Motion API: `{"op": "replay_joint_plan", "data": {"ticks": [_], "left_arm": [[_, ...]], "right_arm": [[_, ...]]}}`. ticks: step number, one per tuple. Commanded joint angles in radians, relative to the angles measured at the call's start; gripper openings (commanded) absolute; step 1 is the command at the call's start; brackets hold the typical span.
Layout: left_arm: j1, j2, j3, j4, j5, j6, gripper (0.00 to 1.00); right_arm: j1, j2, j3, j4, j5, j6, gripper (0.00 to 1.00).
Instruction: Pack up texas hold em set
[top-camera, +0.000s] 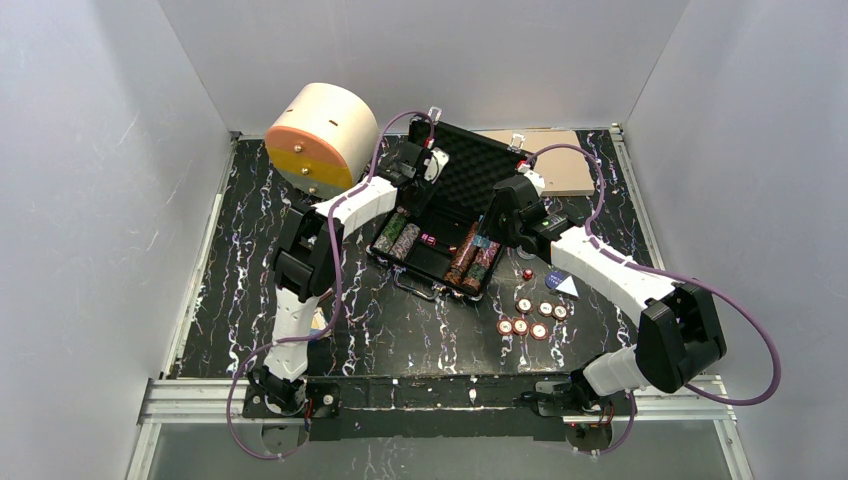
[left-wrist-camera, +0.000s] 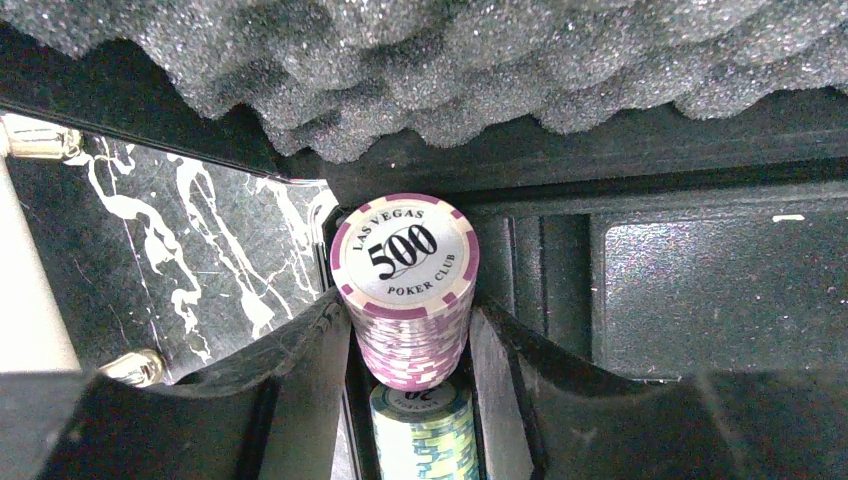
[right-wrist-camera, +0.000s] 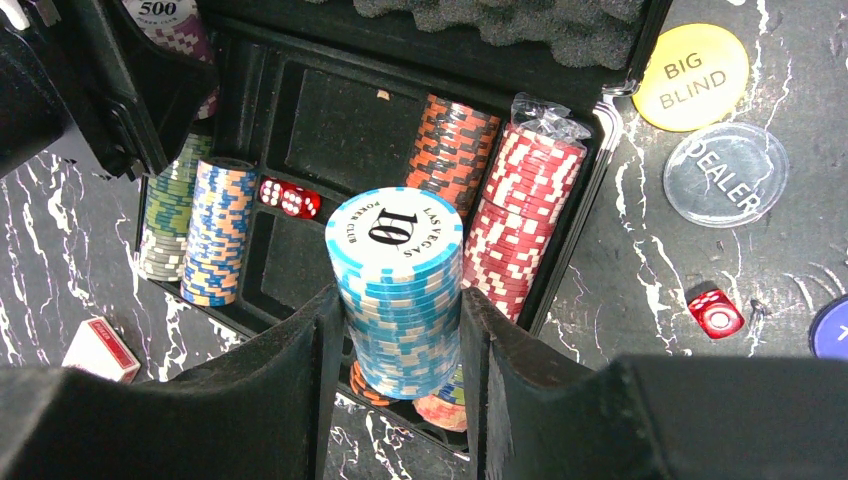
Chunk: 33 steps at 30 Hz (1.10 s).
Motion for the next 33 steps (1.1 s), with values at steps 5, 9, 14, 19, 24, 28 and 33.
{"op": "replay_joint_plan", "data": {"ticks": [5,9,14,19,24,28,33], "left_arm": [[0.011,0.008,-0.06,0.044,-0.004,0.015,0.39],[0.011,-0.005,-0.031,0.017,-0.035,-0.001,0.01],[0.011,-0.023,0.098,-0.137,-0.073,-0.049,0.0],[0.011,0.002,0.183,-0.275,-0.067,-0.083,0.0],[0.011,0.021,0.231,-0.326,-0.075,-0.1,0.0],[0.011,0.049,0.257,-0.359,-0.05,-0.106,0.0],[0.009,0.074,0.249,-0.391,-0.025,-0.128,0.0]], "right_arm": [[-0.002,-0.048,0.012,0.047,-0.001,-0.002,0.23],[-0.002,-0.047,0.017,0.047,0.002,-0.002,0.23],[0.0,-0.049,0.018,0.047,0.002,0.001,0.23],[0.004,-0.056,0.021,0.028,0.013,0.001,0.23],[0.011,-0.06,0.028,0.008,0.021,0.002,0.23],[0.02,-0.058,0.036,-0.002,0.028,0.002,0.23],[0.03,-0.055,0.046,-0.013,0.041,0.0,0.23]]}}
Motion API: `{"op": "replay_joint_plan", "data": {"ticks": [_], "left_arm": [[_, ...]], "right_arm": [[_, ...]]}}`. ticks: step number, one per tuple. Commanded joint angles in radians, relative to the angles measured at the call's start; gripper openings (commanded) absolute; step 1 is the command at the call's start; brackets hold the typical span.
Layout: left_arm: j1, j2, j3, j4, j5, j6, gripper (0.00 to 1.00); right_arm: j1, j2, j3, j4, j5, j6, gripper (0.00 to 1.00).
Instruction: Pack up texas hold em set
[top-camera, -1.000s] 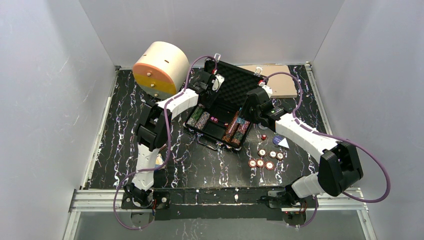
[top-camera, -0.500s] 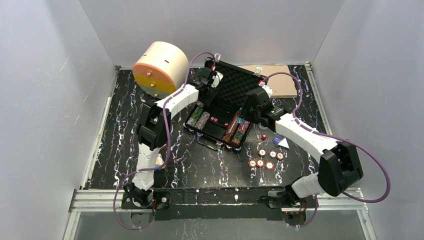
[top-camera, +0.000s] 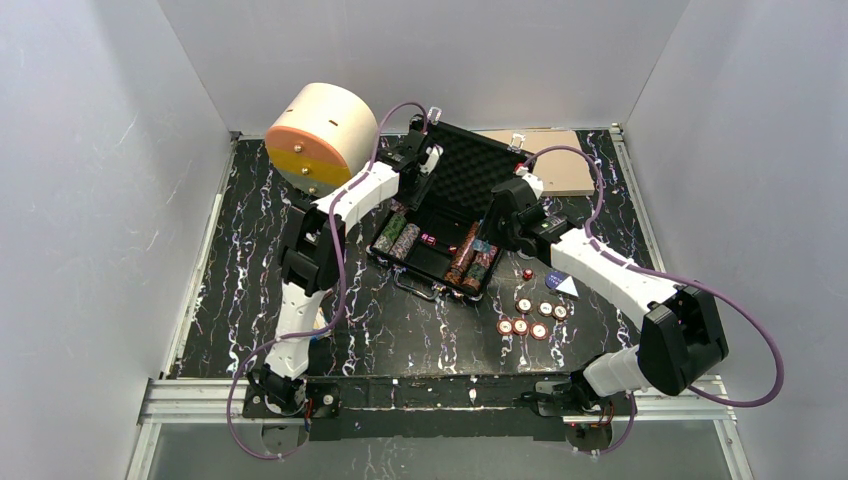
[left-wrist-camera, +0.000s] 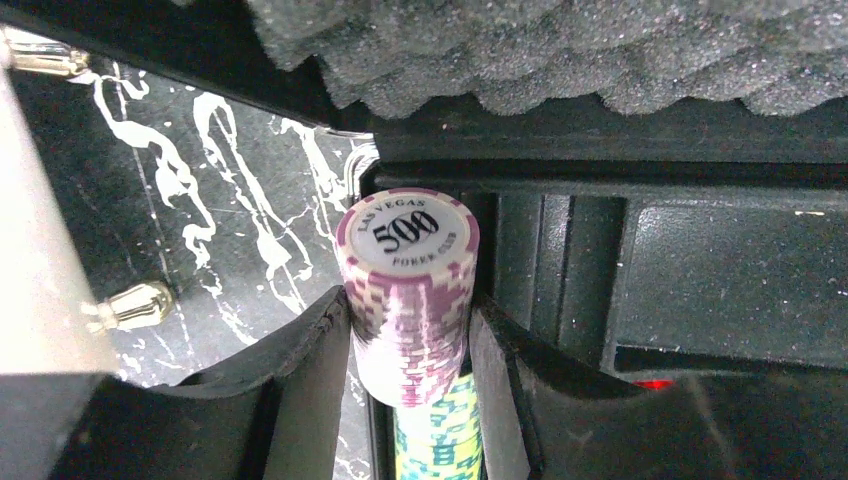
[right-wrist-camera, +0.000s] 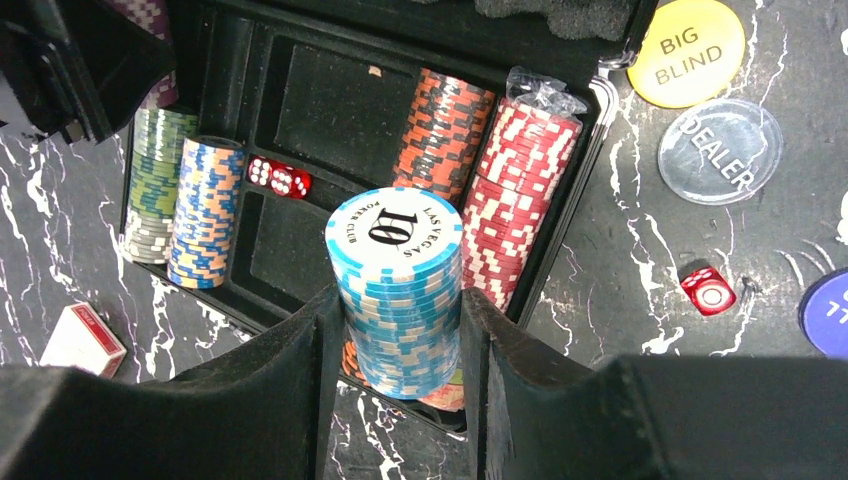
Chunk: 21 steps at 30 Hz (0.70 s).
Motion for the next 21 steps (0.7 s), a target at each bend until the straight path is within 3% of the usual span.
{"op": "replay_joint_plan", "data": {"ticks": [1,11,16,21], "left_arm": [[0.001,0.013,0.023,-0.093,0.018,-0.021,0.0],[-0.004,0.048,-0.011,-0.156,0.028,-0.053,0.0],[-0.005,0.046,-0.032,-0.155,0.037,-0.057,0.06],[-0.017,0.033,-0.029,-0.15,0.067,-0.042,0.03]], "right_arm": [[0.01,-0.042,0.047,0.023,0.033,-0.003,0.23],[0.018,-0.021,0.077,0.013,0.033,-0.017,0.23],[0.025,-0.016,0.079,0.012,0.033,-0.017,0.23],[0.031,-0.016,0.077,0.012,0.036,-0.012,0.23]]}}
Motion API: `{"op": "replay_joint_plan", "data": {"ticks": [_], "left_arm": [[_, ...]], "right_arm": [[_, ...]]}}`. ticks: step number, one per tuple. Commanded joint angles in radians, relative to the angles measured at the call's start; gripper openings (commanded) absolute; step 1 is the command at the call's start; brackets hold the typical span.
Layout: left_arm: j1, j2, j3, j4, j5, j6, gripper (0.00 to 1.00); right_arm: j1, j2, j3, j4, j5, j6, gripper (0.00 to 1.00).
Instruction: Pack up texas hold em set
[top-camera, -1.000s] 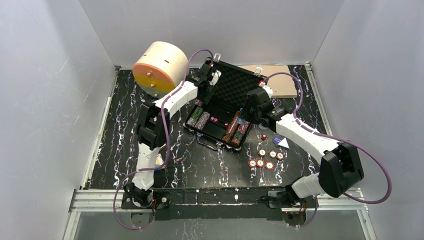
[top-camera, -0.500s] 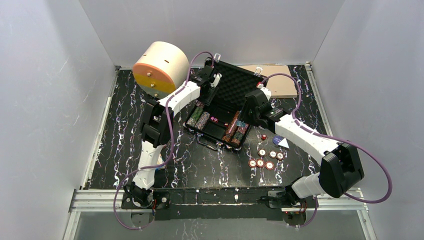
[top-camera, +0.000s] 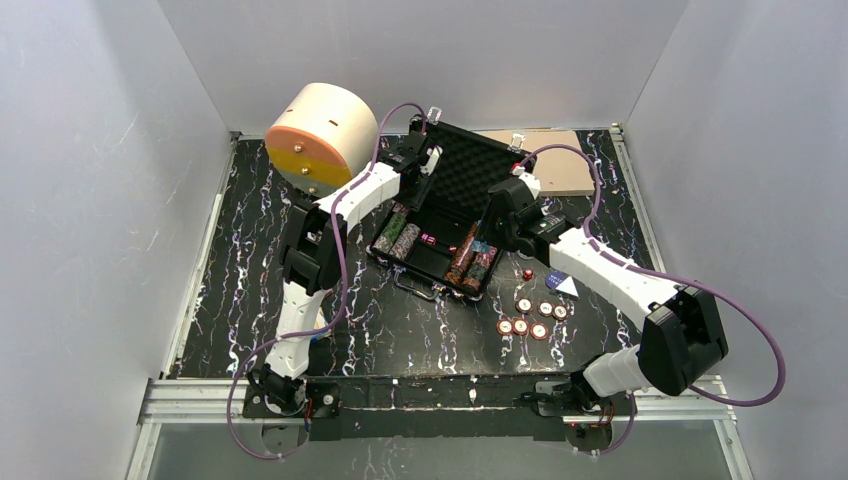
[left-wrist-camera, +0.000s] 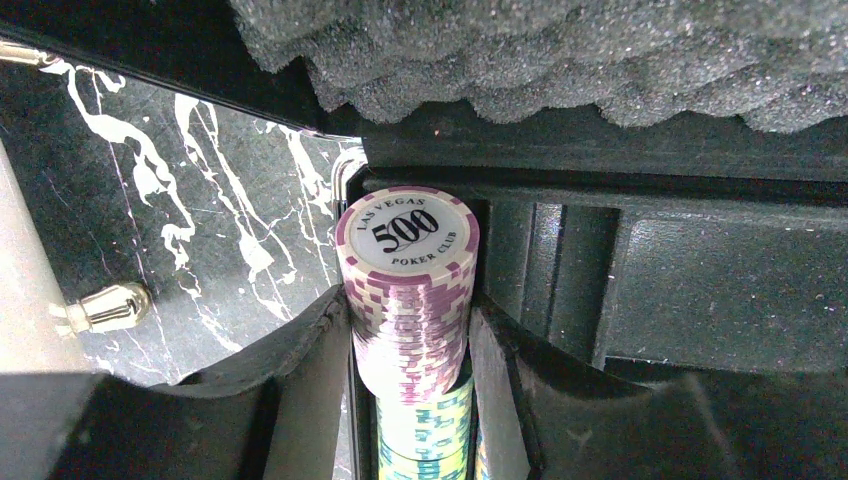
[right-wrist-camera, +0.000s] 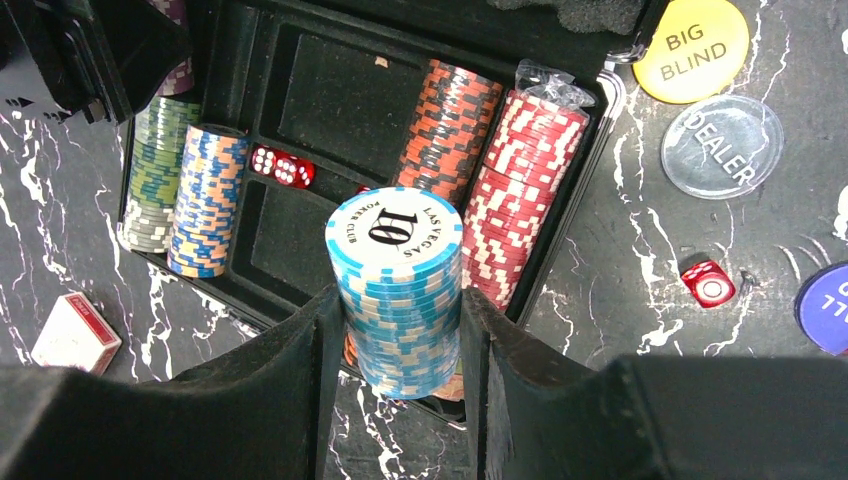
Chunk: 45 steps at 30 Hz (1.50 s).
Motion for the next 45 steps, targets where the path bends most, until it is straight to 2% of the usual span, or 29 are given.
{"op": "replay_joint_plan", "data": {"ticks": [1,4,11,19,20,23,30,39,43,45], "left_arm": [[-0.016,0.009,-0.037,-0.148,0.046,0.007,0.02],[-0.019,0.014,-0.054,-0.159,0.041,0.011,0.03],[-0.035,0.013,-0.083,-0.157,0.016,0.006,0.15],[-0.035,-0.004,-0.051,-0.161,-0.004,0.0,0.42],[-0.035,-0.008,-0.049,-0.161,-0.002,-0.002,0.49],[-0.035,-0.021,-0.04,-0.151,0.004,-0.005,0.6],[-0.033,-0.054,-0.02,-0.102,-0.007,-0.006,0.8],[-0.033,-0.154,-0.07,0.065,-0.048,-0.008,0.95],[-0.033,-0.187,-0.151,0.186,-0.068,0.0,0.96],[-0.033,-0.194,-0.184,0.236,-0.075,0.004,0.92]], "right_arm": [[0.011,-0.015,0.057,0.048,0.023,-0.004,0.23],[0.014,-0.015,0.056,0.049,0.028,-0.002,0.23],[0.02,-0.012,0.056,0.049,0.03,0.002,0.23],[0.029,-0.004,0.067,0.046,0.032,0.003,0.23],[0.031,-0.004,0.067,0.046,0.034,0.003,0.23],[0.032,-0.004,0.066,0.047,0.037,0.004,0.23],[0.037,-0.007,0.066,0.047,0.038,0.007,0.23],[0.043,-0.016,0.066,0.043,0.044,0.013,0.23],[0.045,-0.021,0.059,0.042,0.048,0.015,0.23],[0.045,-0.021,0.059,0.042,0.05,0.014,0.23]]}}
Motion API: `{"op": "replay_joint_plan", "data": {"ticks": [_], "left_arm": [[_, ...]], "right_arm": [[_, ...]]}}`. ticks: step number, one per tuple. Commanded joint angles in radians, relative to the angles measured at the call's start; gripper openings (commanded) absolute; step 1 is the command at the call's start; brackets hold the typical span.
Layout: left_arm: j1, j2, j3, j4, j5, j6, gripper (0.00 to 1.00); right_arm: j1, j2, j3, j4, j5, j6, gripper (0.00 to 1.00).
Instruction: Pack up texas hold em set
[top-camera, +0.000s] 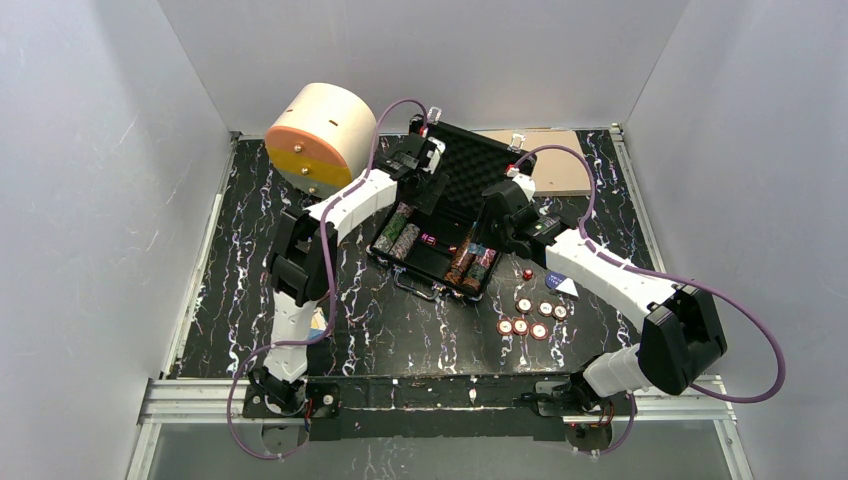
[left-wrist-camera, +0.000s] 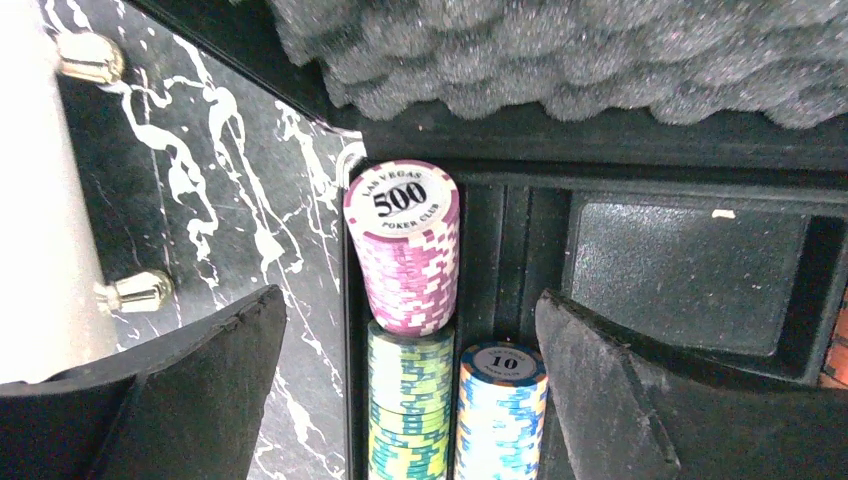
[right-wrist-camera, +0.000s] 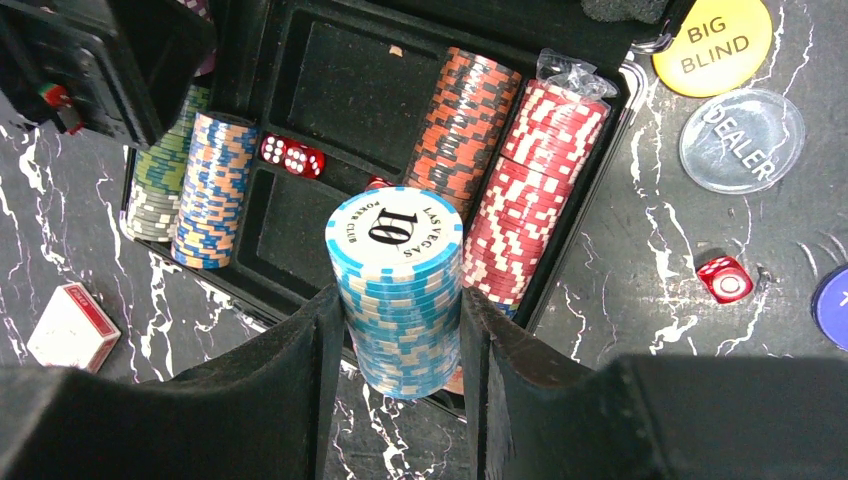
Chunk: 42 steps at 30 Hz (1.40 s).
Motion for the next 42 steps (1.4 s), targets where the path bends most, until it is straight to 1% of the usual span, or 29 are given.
{"op": "replay_joint_plan", "data": {"ticks": [1,6,12,14,19,24,26,27,30,32,36,39,42], "left_arm": [[-0.001,-0.079,-0.071,0.141,-0.039,0.011,0.89],[-0.001,-0.063,-0.105,0.184,-0.054,0.02,0.75],[0.003,-0.058,-0.175,0.252,-0.052,0.013,0.67],[0.006,-0.057,-0.196,0.272,-0.052,0.008,0.63],[0.017,-0.063,-0.23,0.296,-0.031,-0.002,0.45],[0.036,-0.117,-0.262,0.328,0.023,-0.008,0.25],[0.053,-0.13,-0.253,0.322,0.051,-0.011,0.17],[0.059,-0.134,-0.244,0.313,0.067,-0.014,0.1],[0.083,-0.122,-0.178,0.237,0.154,-0.016,0.0],[0.092,-0.097,-0.116,0.156,0.191,-0.004,0.0],[0.092,-0.013,0.046,-0.062,0.238,0.05,0.0],[0.092,0.001,0.071,-0.111,0.242,0.064,0.0],[0.091,0.022,0.076,-0.137,0.215,0.069,0.0]], "right_arm": [[0.007,-0.027,0.054,0.044,0.03,0.005,0.23],[0.007,-0.024,0.059,0.044,0.03,-0.002,0.23],[0.008,-0.023,0.064,0.043,0.037,-0.008,0.23],[0.007,-0.023,0.065,0.042,0.04,-0.012,0.23],[0.007,-0.02,0.068,0.042,0.044,-0.015,0.23],[0.008,-0.015,0.073,0.044,0.047,-0.018,0.23],[0.008,-0.013,0.073,0.047,0.045,-0.018,0.23],[0.009,-0.011,0.074,0.047,0.045,-0.018,0.23],[0.007,-0.005,0.074,0.051,0.039,-0.018,0.23],[0.008,0.0,0.074,0.054,0.033,-0.015,0.23],[0.007,0.006,0.071,0.06,0.028,-0.006,0.22],[0.009,0.009,0.071,0.061,0.026,-0.001,0.23],[0.012,0.014,0.074,0.057,0.026,0.002,0.23]]}}
